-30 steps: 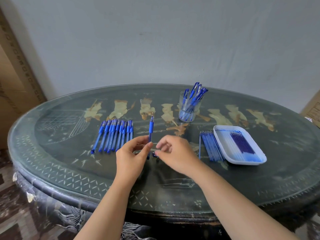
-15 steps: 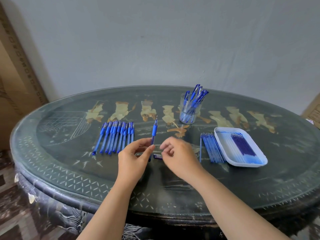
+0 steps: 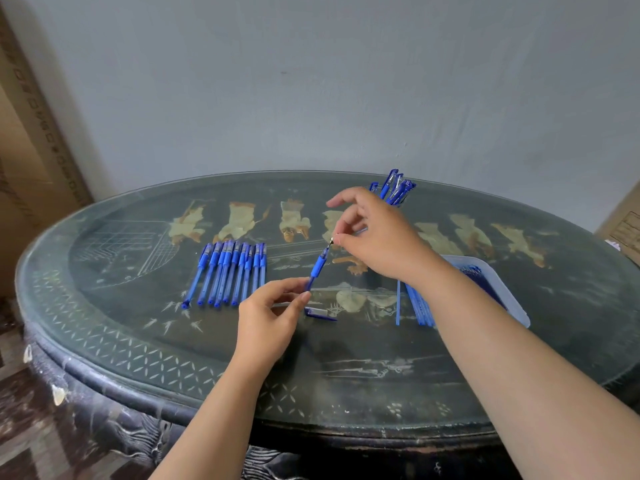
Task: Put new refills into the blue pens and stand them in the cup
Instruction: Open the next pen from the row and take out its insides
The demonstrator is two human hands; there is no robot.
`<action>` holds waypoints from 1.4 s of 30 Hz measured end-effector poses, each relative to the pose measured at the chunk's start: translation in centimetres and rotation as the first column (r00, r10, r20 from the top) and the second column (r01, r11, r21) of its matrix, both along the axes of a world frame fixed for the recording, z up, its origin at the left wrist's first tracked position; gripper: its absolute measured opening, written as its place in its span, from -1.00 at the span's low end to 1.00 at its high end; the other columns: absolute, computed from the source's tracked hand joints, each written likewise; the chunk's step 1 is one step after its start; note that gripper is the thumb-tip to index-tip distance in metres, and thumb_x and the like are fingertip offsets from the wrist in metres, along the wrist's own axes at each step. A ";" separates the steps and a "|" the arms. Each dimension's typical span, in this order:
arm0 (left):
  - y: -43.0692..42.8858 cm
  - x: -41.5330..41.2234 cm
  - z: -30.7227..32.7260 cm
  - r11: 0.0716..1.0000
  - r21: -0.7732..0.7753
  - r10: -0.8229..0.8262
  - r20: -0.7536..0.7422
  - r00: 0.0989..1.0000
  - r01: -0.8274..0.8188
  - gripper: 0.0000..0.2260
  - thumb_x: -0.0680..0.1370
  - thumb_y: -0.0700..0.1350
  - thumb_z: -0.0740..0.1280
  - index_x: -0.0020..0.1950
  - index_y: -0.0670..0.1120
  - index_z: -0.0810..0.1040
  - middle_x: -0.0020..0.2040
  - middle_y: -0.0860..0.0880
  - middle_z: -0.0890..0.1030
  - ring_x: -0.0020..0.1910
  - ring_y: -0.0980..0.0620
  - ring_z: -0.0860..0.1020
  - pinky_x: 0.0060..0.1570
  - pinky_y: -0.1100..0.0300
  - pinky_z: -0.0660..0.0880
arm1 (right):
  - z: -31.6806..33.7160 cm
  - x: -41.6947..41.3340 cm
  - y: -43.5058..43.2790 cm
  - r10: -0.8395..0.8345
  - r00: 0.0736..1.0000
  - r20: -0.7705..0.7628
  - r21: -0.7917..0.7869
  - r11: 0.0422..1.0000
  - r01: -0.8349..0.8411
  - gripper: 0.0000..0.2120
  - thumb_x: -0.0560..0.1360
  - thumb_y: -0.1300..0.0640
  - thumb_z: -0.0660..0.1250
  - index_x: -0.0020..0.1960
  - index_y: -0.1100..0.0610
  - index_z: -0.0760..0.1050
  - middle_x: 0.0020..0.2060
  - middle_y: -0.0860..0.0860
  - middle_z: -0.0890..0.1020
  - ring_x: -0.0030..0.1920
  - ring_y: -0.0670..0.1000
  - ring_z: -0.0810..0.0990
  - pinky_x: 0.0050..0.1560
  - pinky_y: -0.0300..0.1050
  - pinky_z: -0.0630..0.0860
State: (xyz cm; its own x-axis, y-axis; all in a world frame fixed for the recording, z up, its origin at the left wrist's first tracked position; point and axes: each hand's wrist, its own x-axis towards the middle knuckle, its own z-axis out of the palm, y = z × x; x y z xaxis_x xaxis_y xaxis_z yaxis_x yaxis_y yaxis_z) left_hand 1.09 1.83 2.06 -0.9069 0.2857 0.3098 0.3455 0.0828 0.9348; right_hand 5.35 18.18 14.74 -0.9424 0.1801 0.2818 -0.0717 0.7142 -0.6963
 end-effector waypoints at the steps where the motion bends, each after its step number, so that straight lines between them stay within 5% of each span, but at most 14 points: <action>1: 0.0 0.0 0.0 1.000 -0.003 0.001 -0.004 1.000 -0.001 -0.74 0.49 -0.21 0.46 -0.02 0.18 0.65 -0.10 0.20 0.69 -0.08 0.20 0.63 -0.07 0.38 0.53 | 0.0 0.0 -0.1 0.011 1.000 0.004 0.014 1.000 -0.011 -0.65 0.50 0.28 0.37 0.16 -0.08 0.44 -0.22 -0.13 0.62 -0.16 -0.22 0.56 -0.07 -0.30 0.48; 12: 0.0 0.0 0.1 1.000 -0.021 -0.013 -0.025 1.000 0.012 -0.74 0.49 -0.20 0.46 -0.02 0.19 0.64 -0.08 0.16 0.68 -0.07 0.21 0.62 -0.07 0.41 0.52 | -0.5 -0.2 0.0 0.037 0.999 0.011 0.016 0.999 -0.037 -0.66 0.49 0.29 0.37 0.14 -0.06 0.46 -0.21 -0.10 0.63 -0.20 -0.22 0.55 -0.16 -0.42 0.42; 21: 0.1 0.0 -0.1 1.000 -0.012 0.004 -0.062 0.998 -0.005 -0.73 0.49 -0.23 0.46 -0.04 0.17 0.64 -0.08 0.15 0.68 -0.10 0.22 0.62 -0.11 0.39 0.53 | -1.5 -0.4 -0.1 -0.007 0.997 0.077 -0.017 1.000 0.008 -0.89 0.52 0.20 0.39 0.00 0.06 0.66 -0.22 -0.14 0.64 -0.24 -0.24 0.58 -0.23 -0.40 0.47; 24: 0.0 -0.1 -0.2 1.000 -0.002 0.008 -0.052 0.999 -0.008 -0.76 0.49 -0.23 0.46 -0.01 0.12 0.65 -0.07 0.14 0.68 -0.09 0.23 0.62 -0.10 0.40 0.52 | -1.8 -0.3 -0.4 -0.038 0.998 0.053 -0.043 0.998 0.040 -0.94 0.51 0.11 0.43 -0.06 0.06 0.67 -0.22 -0.13 0.67 -0.20 -0.19 0.61 -0.15 -0.30 0.52; 29: 0.0 0.0 -0.1 1.000 0.017 0.003 -0.032 0.999 -0.002 -0.80 0.49 -0.22 0.46 0.02 0.06 0.67 -0.07 0.13 0.69 -0.09 0.22 0.62 -0.09 0.40 0.52 | -3.1 -0.5 -0.7 -0.108 0.993 0.054 -0.088 0.990 0.113 -0.73 0.44 -0.17 0.44 -0.08 0.02 0.57 -0.16 -0.06 0.64 -0.14 -0.10 0.59 -0.08 -0.18 0.54; 33: 0.0 0.0 0.0 1.000 0.010 -0.002 -0.036 0.999 0.003 -0.78 0.50 -0.22 0.45 0.01 0.10 0.66 -0.07 0.14 0.68 -0.09 0.23 0.62 -0.08 0.43 0.50 | -3.8 -0.1 -0.5 -0.023 0.995 0.098 -0.230 0.972 0.045 -0.83 0.53 0.00 0.39 0.11 -0.05 0.60 0.03 -0.12 0.65 0.03 -0.18 0.61 0.16 -0.06 0.57; 37: -0.1 0.0 0.1 1.000 -0.011 -0.005 -0.035 0.999 0.005 -0.77 0.50 -0.21 0.45 0.00 0.14 0.64 -0.07 0.16 0.68 -0.07 0.24 0.61 -0.07 0.44 0.50 | -4.5 -0.1 -0.9 -0.121 0.992 0.022 -0.230 0.966 0.123 -0.89 0.49 -0.01 0.44 -0.11 0.01 0.58 -0.13 -0.08 0.66 -0.08 -0.12 0.61 0.01 -0.13 0.57; 39: -0.1 0.0 0.1 1.000 -0.014 -0.001 -0.037 0.999 0.000 -0.78 0.50 -0.21 0.45 0.02 0.12 0.64 -0.06 0.15 0.68 -0.07 0.24 0.61 -0.07 0.45 0.50 | -4.4 0.0 -0.9 -0.139 0.990 0.026 -0.251 0.958 0.141 -0.81 0.48 -0.09 0.43 -0.05 0.02 0.56 -0.11 -0.08 0.63 -0.08 -0.14 0.58 -0.08 -0.24 0.49; 42: -0.1 0.0 0.1 1.000 -0.011 -0.005 -0.029 1.000 0.004 -0.78 0.50 -0.20 0.45 0.02 0.12 0.64 -0.05 0.15 0.68 -0.07 0.25 0.61 -0.07 0.45 0.50 | -4.2 0.2 -0.9 -0.055 0.998 0.023 -0.324 0.944 0.060 -0.87 0.53 -0.01 0.39 0.07 -0.09 0.60 -0.01 -0.13 0.64 0.02 -0.16 0.61 0.04 -0.19 0.51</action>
